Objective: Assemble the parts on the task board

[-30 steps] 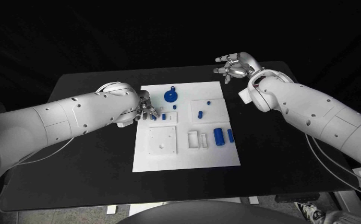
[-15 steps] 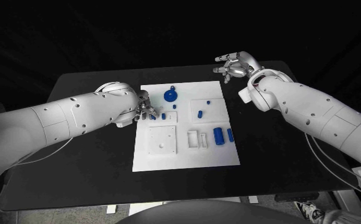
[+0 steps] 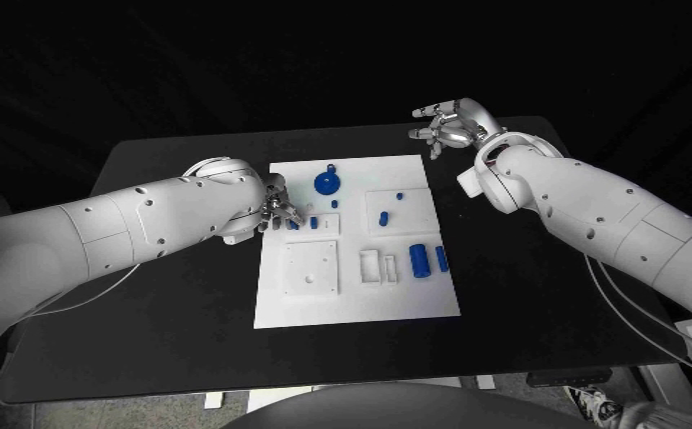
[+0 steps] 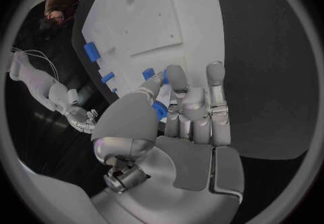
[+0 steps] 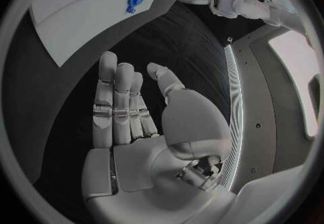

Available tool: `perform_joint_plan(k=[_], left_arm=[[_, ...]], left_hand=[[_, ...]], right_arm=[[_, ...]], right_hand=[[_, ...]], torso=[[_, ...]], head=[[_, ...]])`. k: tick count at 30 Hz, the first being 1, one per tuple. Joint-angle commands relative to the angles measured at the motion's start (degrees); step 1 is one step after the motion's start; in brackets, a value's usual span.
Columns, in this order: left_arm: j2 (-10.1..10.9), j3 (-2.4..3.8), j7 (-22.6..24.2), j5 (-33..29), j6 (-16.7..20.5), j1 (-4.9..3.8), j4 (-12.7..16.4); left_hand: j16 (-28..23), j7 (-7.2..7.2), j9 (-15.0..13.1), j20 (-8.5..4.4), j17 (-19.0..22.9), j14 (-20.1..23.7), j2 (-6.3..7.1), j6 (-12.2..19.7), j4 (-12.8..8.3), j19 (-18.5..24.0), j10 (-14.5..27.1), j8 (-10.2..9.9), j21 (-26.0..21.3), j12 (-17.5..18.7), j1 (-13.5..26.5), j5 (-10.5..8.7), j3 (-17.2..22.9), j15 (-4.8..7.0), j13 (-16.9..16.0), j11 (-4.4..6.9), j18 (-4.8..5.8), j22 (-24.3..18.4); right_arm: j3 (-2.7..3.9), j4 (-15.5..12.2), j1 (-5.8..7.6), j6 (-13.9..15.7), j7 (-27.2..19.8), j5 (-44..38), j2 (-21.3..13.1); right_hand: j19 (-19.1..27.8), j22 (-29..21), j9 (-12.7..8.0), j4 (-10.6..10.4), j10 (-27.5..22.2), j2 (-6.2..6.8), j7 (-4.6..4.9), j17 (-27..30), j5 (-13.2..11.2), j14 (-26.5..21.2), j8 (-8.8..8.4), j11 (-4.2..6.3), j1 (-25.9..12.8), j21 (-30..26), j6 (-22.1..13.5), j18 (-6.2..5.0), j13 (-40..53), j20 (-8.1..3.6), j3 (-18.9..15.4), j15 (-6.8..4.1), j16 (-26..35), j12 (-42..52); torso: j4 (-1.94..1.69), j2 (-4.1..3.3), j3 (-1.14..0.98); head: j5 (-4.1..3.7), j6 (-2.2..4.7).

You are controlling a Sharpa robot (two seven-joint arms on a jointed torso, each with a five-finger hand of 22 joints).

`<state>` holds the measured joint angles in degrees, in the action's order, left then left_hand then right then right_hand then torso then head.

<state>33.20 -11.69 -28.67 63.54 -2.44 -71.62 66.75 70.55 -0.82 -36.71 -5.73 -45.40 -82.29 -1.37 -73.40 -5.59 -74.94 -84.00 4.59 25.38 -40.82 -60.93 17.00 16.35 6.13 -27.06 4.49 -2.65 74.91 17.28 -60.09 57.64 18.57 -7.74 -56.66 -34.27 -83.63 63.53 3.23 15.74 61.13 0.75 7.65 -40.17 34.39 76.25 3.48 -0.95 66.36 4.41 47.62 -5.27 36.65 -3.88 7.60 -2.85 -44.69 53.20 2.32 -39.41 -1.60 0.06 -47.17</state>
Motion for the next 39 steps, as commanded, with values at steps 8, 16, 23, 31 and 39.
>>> perform_joint_plan(k=[8,16,23,31,39], left_arm=[[0.0,-0.11,-0.5,0.4,-0.6,0.1,-0.1],[-0.1,-0.12,-0.5,0.4,-0.7,0.1,-0.2],[-0.1,-0.12,-0.6,0.4,-0.8,0.1,-0.3],[-0.1,-0.12,-0.5,0.4,-0.6,0.1,-0.4],[-0.2,-0.12,-0.5,0.4,-0.6,0.1,-0.4]], left_hand=[[-0.1,-0.39,1.3,0.15,0.4,-0.1,0.48,0.1,1.1,-0.3,-2.6,-0.3,0.1,0.3,0.0,0.02,-0.1,0.37,0.0,0.28,-0.93,1.0],[-0.2,-0.4,2.2,0.03,0.5,-0.1,1.02,0.0,2.3,-0.4,-2.6,-0.4,0.0,0.3,0.6,-0.5,-0.9,0.38,0.0,0.29,-0.79,1.0],[-0.2,-0.4,2.6,0.0,0.6,-0.1,1.4,-0.1,3.1,-0.4,-2.6,-0.4,-0.1,0.3,1.2,-0.85,-1.4,0.4,0.0,0.3,-0.74,1.0],[-0.3,-0.41,3.0,-0.04,0.6,-0.1,1.72,-0.2,3.7,-0.4,-2.6,-0.4,-0.1,0.4,1.7,-1.12,-1.8,0.4,0.1,0.3,-0.7,1.0],[-0.2,-0.4,3.3,-0.1,0.6,-0.1,2.0,-0.3,4.5,-0.5,-2.6,-0.3,-0.2,0.3,1.8,-1.39,-1.9,0.42,0.0,0.3,-0.64,1.0]], right_arm=[[0.03,-0.1,-0.01,-0.1,-0.5,-0.1,0.0],[0.03,-0.1,-0.01,-0.1,-0.5,-0.1,0.0],[0.03,-0.1,-0.01,-0.1,-0.5,-0.1,0.0],[0.03,-0.1,-0.01,-0.1,-0.5,-0.1,-0.1],[0.03,-0.1,-0.01,-0.1,-0.5,-0.1,0.0]], right_hand=[[0.3,0.0,-0.1,0.0,0.1,-0.12,0.07,0.0,0.4,0.1,-0.34,0.04,-0.2,0.1,-0.3,-0.2,0.0,-0.07,0.0,-0.08,0.4,-0.3],[0.3,0.0,-0.1,0.0,0.1,-0.12,0.07,0.0,0.4,0.1,-0.34,0.04,-0.2,0.1,-0.3,-0.2,0.0,-0.07,0.0,-0.08,0.4,-0.3],[0.4,-0.2,-0.1,0.0,0.2,-0.14,0.06,0.2,0.4,0.1,-0.35,0.05,-0.3,0.1,-0.3,-0.19,-0.1,-0.06,-0.1,-0.07,0.5,-0.4],[0.4,-0.2,-0.1,0.0,0.2,-0.14,0.06,0.3,0.4,0.1,-0.35,0.04,-0.3,0.1,-0.3,-0.19,-0.1,-0.06,-0.1,-0.07,0.6,-0.4],[0.4,-0.2,-0.1,0.0,0.2,-0.14,0.06,0.3,0.4,0.1,-0.35,0.04,-0.3,0.1,-0.3,-0.19,-0.1,-0.06,-0.1,-0.07,0.6,-0.4]], torso=[[0.05,0.0,-0.07],[0.04,0.01,-0.09],[0.05,0.0,-0.07],[0.05,0.0,-0.04],[0.03,-0.01,-0.04]], head=[[-0.13,0.1],[-0.18,0.1],[-0.31,0.07],[-0.39,0.05],[-0.46,0.06]])
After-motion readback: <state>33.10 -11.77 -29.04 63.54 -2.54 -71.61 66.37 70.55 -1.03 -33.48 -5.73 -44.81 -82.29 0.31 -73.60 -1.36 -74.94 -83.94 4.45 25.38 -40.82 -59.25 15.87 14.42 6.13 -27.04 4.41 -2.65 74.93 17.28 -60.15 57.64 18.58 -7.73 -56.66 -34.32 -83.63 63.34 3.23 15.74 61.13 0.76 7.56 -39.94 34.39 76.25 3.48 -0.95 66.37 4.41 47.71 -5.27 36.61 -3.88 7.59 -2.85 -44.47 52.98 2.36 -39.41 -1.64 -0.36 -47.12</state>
